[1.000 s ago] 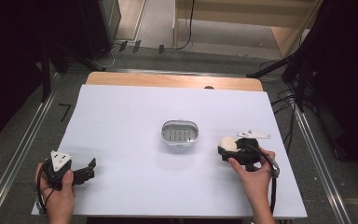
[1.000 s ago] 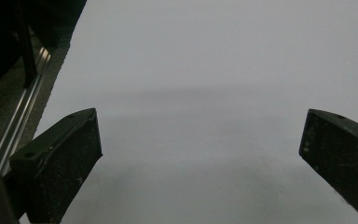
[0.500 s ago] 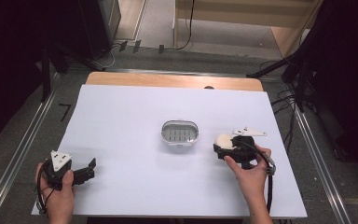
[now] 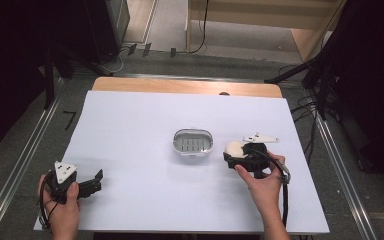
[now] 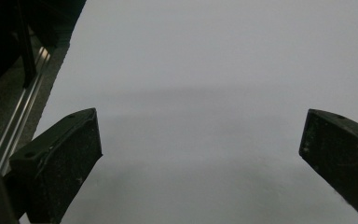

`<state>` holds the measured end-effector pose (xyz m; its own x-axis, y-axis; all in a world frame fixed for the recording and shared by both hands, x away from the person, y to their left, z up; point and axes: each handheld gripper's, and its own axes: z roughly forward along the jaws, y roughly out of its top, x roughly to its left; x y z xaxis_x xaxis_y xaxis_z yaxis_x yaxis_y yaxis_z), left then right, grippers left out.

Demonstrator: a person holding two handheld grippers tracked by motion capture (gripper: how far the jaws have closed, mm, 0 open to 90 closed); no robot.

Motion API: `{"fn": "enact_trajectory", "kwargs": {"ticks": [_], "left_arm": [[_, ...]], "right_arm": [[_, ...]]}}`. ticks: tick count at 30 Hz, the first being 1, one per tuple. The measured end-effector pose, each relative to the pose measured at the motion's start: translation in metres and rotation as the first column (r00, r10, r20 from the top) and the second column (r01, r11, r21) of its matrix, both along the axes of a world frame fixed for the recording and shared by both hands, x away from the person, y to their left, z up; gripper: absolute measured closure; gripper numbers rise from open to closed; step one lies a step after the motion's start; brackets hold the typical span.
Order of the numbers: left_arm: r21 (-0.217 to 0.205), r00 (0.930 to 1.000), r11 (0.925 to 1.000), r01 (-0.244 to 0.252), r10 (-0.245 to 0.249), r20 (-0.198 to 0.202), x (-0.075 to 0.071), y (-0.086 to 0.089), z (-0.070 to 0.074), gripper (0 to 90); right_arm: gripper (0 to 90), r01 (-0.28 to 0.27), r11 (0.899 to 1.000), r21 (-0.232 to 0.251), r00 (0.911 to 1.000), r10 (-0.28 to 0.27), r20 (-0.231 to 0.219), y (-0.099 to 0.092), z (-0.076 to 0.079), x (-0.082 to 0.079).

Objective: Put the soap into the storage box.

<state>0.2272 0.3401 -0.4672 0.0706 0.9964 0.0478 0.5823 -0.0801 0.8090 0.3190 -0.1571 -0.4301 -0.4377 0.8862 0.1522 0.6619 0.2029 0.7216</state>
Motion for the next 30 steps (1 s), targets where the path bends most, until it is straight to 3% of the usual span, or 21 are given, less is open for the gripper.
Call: {"fn": "enact_trajectory", "kwargs": {"ticks": [30], "left_arm": [[-0.005,1.0000,1.0000,-0.003,0.003,-0.001,0.000,0.001,0.000,0.0]], "right_arm": [[25.0,-0.031,0.999,0.012,0.9993,0.030,0.021,0.024,0.015,0.010]]}}
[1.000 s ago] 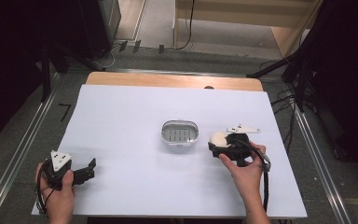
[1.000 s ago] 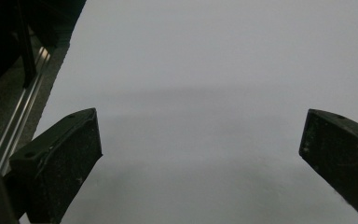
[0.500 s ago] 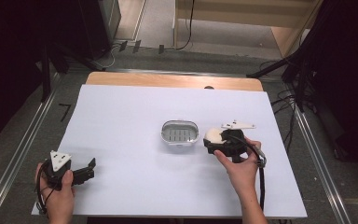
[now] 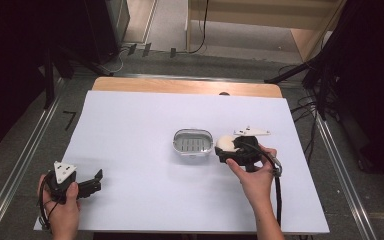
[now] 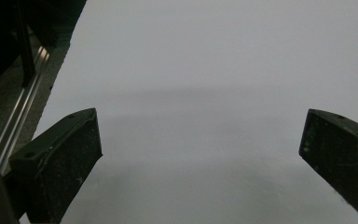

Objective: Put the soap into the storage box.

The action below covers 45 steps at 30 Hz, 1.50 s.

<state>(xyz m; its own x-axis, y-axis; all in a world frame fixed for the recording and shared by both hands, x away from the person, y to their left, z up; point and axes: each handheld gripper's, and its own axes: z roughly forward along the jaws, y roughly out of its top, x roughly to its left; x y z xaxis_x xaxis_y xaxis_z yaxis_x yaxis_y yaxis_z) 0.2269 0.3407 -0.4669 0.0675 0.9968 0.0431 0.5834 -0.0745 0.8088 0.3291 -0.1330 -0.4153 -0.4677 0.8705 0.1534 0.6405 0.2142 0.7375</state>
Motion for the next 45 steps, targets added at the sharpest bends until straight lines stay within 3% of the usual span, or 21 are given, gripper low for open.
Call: {"fn": "enact_trajectory", "kwargs": {"ticks": [15,45], "left_arm": [[0.001,1.0000,1.0000,0.002,-0.002,-0.001,0.000,0.000,0.000,0.0],[-0.001,1.0000,1.0000,0.004,-0.004,-0.004,0.001,0.000,0.000,0.0]], "right_arm": [[25.1,-0.008,1.000,0.002,0.9999,0.008,0.011,0.006,0.008,0.003],[25.1,-0.079,0.997,-0.007,0.9969,0.079,0.007,0.055,0.009,0.017]]}}
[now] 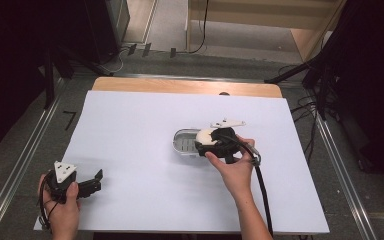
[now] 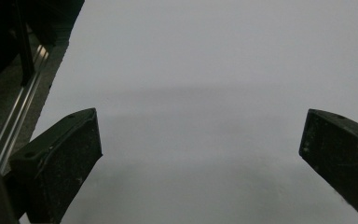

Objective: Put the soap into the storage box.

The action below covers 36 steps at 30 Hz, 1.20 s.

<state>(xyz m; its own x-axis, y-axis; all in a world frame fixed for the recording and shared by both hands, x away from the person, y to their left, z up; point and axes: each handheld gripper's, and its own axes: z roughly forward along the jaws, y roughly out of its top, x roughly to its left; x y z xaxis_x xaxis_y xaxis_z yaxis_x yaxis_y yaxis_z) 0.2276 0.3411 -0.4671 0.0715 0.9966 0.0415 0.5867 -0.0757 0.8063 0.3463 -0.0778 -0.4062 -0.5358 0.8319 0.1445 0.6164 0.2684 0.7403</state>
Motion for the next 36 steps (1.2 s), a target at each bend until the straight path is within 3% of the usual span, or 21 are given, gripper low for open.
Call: {"fn": "enact_trajectory", "kwargs": {"ticks": [19,36], "left_arm": [[-0.004,1.0000,1.0000,-0.002,0.002,-0.003,-0.001,0.001,0.000,0.0],[-0.008,1.0000,1.0000,0.000,0.000,-0.002,0.000,0.001,0.000,0.0]], "right_arm": [[25.0,-0.020,1.000,-0.010,0.9997,0.019,-0.016,0.025,-0.003,0.012],[25.0,0.009,1.000,-0.030,0.9977,-0.011,-0.067,0.035,-0.021,0.021]]}}
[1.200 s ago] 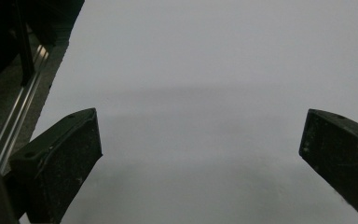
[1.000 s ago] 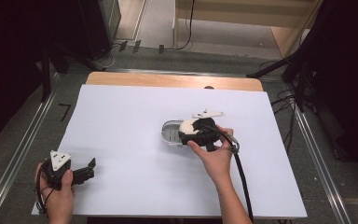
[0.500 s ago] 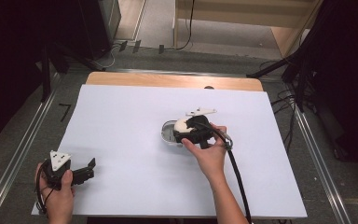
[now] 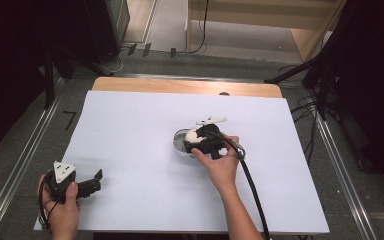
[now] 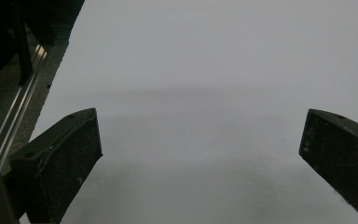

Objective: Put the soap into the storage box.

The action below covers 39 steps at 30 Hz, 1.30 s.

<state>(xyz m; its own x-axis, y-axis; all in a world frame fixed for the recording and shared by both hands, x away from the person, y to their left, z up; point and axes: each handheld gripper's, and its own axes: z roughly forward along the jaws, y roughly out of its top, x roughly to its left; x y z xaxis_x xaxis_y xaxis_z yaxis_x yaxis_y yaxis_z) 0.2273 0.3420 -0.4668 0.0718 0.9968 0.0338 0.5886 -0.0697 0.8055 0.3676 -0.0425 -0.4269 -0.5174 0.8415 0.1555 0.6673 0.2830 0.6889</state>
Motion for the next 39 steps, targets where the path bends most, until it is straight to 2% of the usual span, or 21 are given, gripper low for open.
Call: {"fn": "enact_trajectory", "kwargs": {"ticks": [9,20,29,36,39], "left_arm": [[0.000,1.0000,1.0000,-0.002,0.002,0.000,0.000,0.000,0.000,0.0],[-0.004,1.0000,1.0000,-0.002,0.002,0.002,0.000,0.000,0.000,0.0],[-0.005,1.0000,1.0000,-0.003,0.003,0.002,0.000,0.000,0.000,0.0],[-0.006,1.0000,1.0000,-0.002,0.002,0.003,0.000,0.000,0.000,0.0],[-0.006,1.0000,1.0000,-0.003,0.003,0.005,0.000,0.000,0.000,0.0]], "right_arm": [[24.9,0.020,1.000,-0.014,0.9996,-0.021,-0.020,0.002,-0.005,0.002],[24.8,0.023,1.000,-0.004,0.9989,-0.023,-0.040,0.002,-0.009,0.004],[24.7,0.025,1.000,0.010,0.9990,-0.024,-0.038,0.003,-0.010,0.004],[24.9,0.030,1.000,-0.006,0.9993,-0.030,-0.023,0.003,-0.009,0.003],[20.2,0.019,1.000,-0.002,0.9997,-0.019,-0.014,0.003,-0.008,0.002]]}}
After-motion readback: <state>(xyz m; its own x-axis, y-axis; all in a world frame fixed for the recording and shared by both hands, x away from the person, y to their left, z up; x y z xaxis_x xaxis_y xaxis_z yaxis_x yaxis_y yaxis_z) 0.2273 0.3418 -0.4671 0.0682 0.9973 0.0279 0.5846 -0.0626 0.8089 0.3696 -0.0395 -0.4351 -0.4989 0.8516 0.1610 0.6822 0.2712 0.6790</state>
